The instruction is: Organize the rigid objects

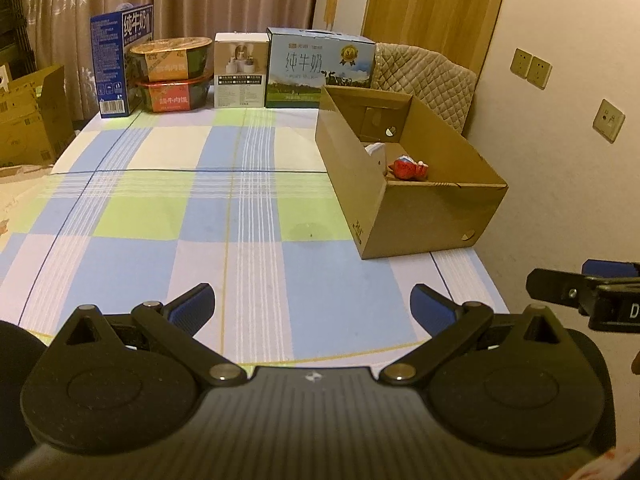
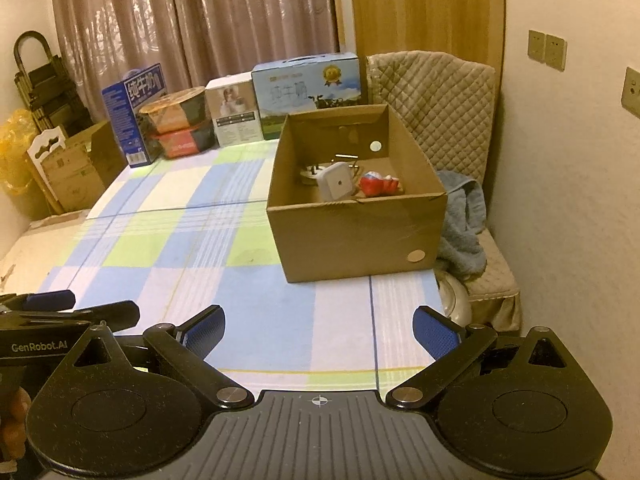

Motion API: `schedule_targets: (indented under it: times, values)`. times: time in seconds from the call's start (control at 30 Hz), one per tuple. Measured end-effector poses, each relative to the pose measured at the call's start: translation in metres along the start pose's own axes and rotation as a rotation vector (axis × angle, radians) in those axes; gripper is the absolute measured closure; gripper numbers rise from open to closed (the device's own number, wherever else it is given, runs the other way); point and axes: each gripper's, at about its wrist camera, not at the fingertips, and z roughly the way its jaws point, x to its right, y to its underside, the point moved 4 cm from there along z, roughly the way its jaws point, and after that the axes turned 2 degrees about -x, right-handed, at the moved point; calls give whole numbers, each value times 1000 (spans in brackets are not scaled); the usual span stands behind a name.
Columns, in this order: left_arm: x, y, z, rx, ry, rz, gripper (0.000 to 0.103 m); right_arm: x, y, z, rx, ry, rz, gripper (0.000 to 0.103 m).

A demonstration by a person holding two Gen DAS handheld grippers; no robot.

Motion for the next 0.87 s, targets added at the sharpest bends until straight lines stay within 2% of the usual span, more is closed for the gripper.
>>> schedule_targets:
  times: [0.87]
  values:
    - [1, 1, -1, 11, 17, 7, 0, 0, -1, -2, 7, 0, 23, 5]
